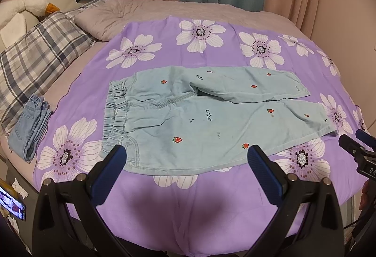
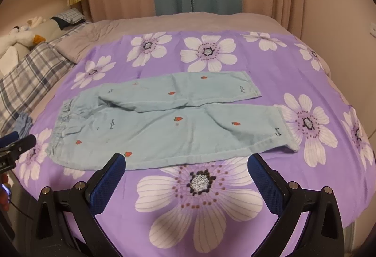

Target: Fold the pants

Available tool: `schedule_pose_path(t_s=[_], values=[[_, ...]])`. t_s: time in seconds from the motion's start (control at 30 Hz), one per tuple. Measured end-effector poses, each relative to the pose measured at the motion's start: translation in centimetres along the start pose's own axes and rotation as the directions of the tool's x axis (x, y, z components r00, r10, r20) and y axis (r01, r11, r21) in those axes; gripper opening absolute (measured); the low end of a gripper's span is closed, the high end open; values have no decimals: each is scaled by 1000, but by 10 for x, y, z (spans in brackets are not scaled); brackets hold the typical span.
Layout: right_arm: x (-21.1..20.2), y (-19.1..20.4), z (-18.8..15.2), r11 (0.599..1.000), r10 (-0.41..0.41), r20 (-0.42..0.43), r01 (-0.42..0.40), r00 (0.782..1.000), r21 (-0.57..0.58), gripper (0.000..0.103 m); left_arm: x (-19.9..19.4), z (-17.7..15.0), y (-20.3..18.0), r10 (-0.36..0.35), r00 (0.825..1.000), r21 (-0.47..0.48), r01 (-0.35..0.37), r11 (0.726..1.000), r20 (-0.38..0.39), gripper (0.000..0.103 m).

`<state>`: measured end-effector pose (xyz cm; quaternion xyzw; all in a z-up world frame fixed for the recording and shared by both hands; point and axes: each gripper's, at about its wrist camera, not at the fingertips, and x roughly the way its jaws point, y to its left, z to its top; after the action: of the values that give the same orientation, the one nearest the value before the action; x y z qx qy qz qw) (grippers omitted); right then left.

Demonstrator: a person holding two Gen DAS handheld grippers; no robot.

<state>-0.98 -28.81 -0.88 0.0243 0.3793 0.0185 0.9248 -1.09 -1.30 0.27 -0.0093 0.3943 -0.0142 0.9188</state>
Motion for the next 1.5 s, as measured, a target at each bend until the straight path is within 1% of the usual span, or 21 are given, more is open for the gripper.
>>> schedule_pose_path(t_s=[1.5], values=[[5,-3,-8,1000,3,-24,-2,1000,17,103,9,-1,-5,-12,999,-2,12,1000,-29,103]])
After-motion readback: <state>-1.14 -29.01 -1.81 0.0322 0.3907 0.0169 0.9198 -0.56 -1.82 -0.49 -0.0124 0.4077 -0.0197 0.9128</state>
